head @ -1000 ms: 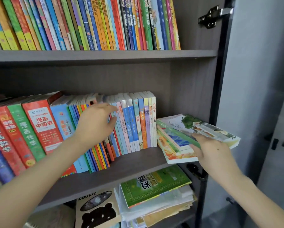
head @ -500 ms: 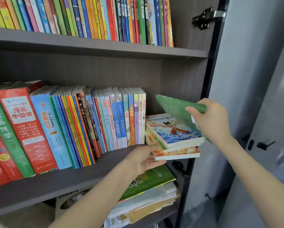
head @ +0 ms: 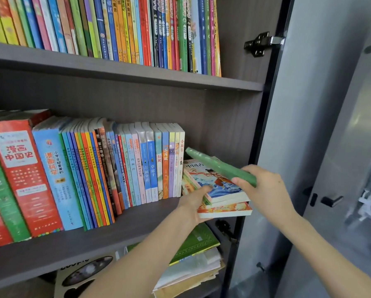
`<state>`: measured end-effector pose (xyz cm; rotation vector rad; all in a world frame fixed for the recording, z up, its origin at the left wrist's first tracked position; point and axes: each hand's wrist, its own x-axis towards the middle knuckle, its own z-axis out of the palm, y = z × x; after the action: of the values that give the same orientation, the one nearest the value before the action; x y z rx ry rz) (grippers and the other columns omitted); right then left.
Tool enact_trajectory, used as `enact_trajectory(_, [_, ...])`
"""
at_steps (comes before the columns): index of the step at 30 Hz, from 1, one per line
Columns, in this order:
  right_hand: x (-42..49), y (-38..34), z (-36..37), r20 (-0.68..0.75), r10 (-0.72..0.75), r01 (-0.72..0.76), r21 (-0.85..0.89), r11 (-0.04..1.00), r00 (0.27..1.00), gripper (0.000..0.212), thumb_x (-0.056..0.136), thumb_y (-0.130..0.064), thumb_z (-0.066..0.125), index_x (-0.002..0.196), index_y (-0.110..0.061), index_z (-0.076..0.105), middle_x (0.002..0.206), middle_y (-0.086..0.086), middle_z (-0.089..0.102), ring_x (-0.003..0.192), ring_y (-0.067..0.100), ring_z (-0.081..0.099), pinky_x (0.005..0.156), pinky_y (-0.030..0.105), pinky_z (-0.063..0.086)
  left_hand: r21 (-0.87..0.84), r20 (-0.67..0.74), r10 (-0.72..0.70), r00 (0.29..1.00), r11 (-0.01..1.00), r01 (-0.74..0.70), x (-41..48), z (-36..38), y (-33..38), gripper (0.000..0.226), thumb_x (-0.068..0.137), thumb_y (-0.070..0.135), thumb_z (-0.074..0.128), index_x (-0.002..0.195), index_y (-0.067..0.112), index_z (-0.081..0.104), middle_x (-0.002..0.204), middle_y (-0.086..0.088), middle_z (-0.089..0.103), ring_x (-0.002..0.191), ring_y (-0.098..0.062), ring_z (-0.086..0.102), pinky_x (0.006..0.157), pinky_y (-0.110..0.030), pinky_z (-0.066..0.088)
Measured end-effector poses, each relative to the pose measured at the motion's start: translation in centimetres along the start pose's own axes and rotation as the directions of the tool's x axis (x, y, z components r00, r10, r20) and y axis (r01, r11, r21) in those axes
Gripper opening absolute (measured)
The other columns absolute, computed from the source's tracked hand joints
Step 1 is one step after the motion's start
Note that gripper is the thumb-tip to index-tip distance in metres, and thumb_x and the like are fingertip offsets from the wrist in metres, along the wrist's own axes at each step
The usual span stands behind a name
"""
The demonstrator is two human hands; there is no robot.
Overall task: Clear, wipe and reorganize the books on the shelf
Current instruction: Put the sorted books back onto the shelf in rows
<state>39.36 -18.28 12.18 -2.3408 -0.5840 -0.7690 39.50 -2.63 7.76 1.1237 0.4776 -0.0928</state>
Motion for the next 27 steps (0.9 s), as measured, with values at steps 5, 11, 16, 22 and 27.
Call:
enact_trajectory(5, [-2.8, 0.9, 1.0, 0.09, -0.15, 0.163, -0.16, 0.974, 0.984, 0.033, 0.087, -0.024, 0.068, 0.119, -0.014, 0.067, 0.106, 0.006, 0.073, 0.095, 0.029, 0.067, 0.076, 0.034, 0.05, 0.06, 0.014, 0.022, 1.0, 0.998, -0.023, -0.4, -0.5, 0.3, 0.045, 0.075, 0.021, 0.081, 0.111, 0.006, 0.059, 0.098, -0.017, 0.072, 0.083, -0.028, 0.072, 0.067, -0.045, 0.06])
enact_trajectory(11, [-1.9, 1.3, 0.0, -0.04, -0.149, 0.142, -0.146, 0.979, 0.988, 0.021, 0.089, -0.024, 0.066, 0.105, -0.011, 0.069, 0.086, 0.008, 0.074, 0.074, 0.03, 0.066, 0.064, 0.033, 0.047, 0.159, 0.053, 0.002, 0.999, 0.987, -0.011, -3.4, -2.7, -0.1, 0.026, 0.077, 0.019, 0.077, 0.096, 0.008, 0.062, 0.088, -0.014, 0.073, 0.07, -0.024, 0.07, 0.056, -0.039, 0.059])
enact_trajectory(16, [-0.8, 1.7, -1.4, -0.154, 0.063, -0.061, 0.021, 0.998, 0.986, 0.02, 0.092, -0.022, 0.062, 0.094, -0.003, 0.069, 0.059, 0.0, 0.057, 0.054, 0.021, 0.05, 0.054, 0.028, 0.036, 0.129, 0.08, -0.039, 0.996, 0.991, 0.029, -5.5, -5.2, 0.8, 0.034, 0.074, 0.019, 0.078, 0.102, 0.007, 0.063, 0.082, -0.014, 0.074, 0.069, -0.026, 0.071, 0.054, -0.037, 0.059])
enact_trajectory(22, [-1.8, 2.0, -0.3, -0.153, 0.208, -0.183, 0.16, 0.97, 0.966, 0.023, 0.094, -0.019, 0.059, 0.086, 0.001, 0.068, 0.056, 0.002, 0.053, 0.051, 0.016, 0.046, 0.048, 0.026, 0.034, 0.215, 0.126, -0.104, 0.987, 0.974, 0.075, -5.2, -5.0, 1.2, 0.063, 0.052, 0.023, 0.085, 0.108, 0.007, 0.063, 0.095, -0.014, 0.074, 0.086, -0.03, 0.072, 0.071, -0.041, 0.059])
enact_trajectory(27, [-2.6, 1.2, 0.2, -0.169, 0.193, -0.165, 0.168, 0.972, 0.967, 0.02, 0.095, -0.019, 0.056, 0.092, -0.002, 0.067, 0.058, -0.002, 0.053, 0.052, 0.008, 0.048, 0.046, 0.022, 0.03, 0.272, 0.085, -0.054, 0.995, 0.962, 0.029, -5.2, -4.6, 1.0, 0.041, 0.065, 0.023, 0.083, 0.098, 0.007, 0.064, 0.089, -0.014, 0.075, 0.072, -0.027, 0.072, 0.064, -0.038, 0.06])
